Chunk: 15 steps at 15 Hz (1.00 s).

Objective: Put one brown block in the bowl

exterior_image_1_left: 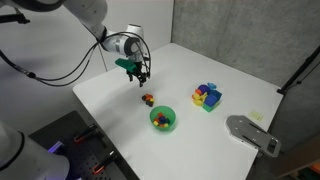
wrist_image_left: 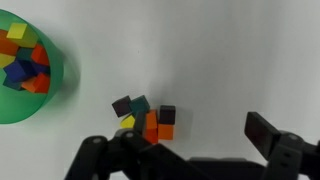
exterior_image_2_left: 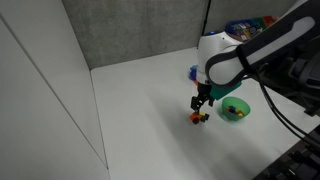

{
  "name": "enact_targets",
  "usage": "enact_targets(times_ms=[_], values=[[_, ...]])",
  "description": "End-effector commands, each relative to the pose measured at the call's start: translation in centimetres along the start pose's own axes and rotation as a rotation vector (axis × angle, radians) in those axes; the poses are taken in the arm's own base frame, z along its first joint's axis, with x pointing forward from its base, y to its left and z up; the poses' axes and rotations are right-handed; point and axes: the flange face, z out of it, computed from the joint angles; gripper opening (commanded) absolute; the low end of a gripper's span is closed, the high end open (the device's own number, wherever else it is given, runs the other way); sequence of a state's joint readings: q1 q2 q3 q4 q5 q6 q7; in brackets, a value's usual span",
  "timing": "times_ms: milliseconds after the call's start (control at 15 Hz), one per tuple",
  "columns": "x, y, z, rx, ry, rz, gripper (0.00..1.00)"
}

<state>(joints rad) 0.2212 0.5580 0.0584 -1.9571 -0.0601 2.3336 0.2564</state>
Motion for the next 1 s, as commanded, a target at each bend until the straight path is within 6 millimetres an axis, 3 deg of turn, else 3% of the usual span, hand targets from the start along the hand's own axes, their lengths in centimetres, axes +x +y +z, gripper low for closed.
enact_targets(times_ms=[0, 267, 933], values=[[0.2, 0.0, 0.5, -0.002, -0.004, 0.008, 1.00], [0.8, 0.3, 1.2, -0.020, -0.001, 0.017, 1.00], [1.7, -0.2, 8.9, 0.052, 0.090, 0.018, 1.00]])
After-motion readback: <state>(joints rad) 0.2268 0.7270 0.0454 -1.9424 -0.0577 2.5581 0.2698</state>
